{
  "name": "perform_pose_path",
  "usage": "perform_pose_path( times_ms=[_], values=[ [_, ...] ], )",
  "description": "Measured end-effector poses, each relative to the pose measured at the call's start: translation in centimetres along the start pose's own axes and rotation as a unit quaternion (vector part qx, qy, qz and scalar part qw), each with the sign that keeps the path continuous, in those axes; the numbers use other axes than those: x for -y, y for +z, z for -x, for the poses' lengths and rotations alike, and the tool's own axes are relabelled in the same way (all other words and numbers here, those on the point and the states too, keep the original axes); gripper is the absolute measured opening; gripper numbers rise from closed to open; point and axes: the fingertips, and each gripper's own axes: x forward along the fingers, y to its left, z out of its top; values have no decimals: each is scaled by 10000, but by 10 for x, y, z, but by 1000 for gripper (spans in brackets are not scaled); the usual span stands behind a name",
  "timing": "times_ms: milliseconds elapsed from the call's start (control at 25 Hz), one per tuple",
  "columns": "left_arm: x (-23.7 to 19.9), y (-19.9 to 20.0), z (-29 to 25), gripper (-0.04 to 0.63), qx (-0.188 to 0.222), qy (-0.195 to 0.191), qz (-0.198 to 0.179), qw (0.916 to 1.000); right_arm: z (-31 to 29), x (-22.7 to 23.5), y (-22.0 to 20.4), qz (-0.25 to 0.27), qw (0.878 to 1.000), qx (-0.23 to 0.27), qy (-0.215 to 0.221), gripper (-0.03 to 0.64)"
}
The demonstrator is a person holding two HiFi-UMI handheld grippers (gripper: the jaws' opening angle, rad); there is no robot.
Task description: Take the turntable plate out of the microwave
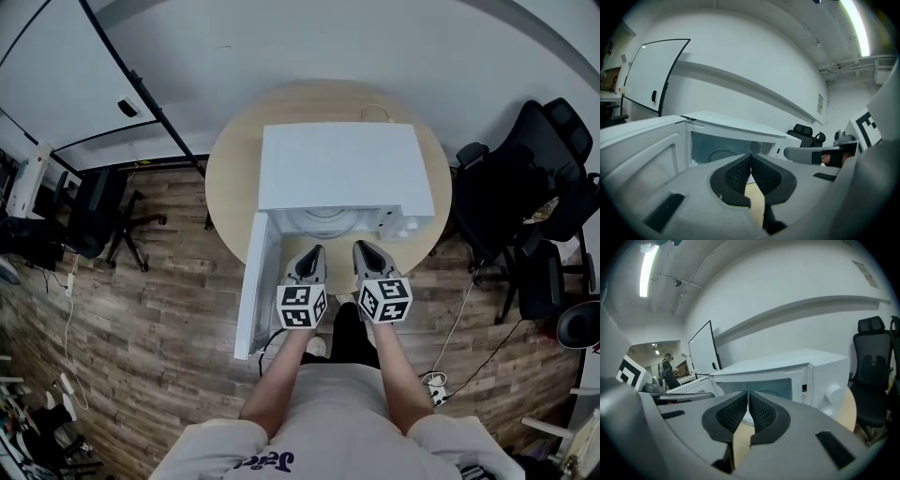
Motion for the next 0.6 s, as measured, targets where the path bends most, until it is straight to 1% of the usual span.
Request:
perform_pose_path(
  times_ms=[240, 360, 480, 600],
  values=[
    [-10, -21, -18, 14, -250, -70, 449, 9987, -16, 7, -29, -269, 9990, -314, 170, 14],
    [-13, -36, -25, 14, -433, -99, 578, 9973, -24, 12, -46, -449, 9974, -505, 249, 14],
    [-15, -48, -29, 14, -565, -126, 676, 9960, -32, 18, -59, -732, 9951, -595, 290, 14],
    [-22, -55, -32, 14, -618, -110, 946, 9935, -38, 23, -67, -1092, 9918, -584, 308, 15]
  ],
)
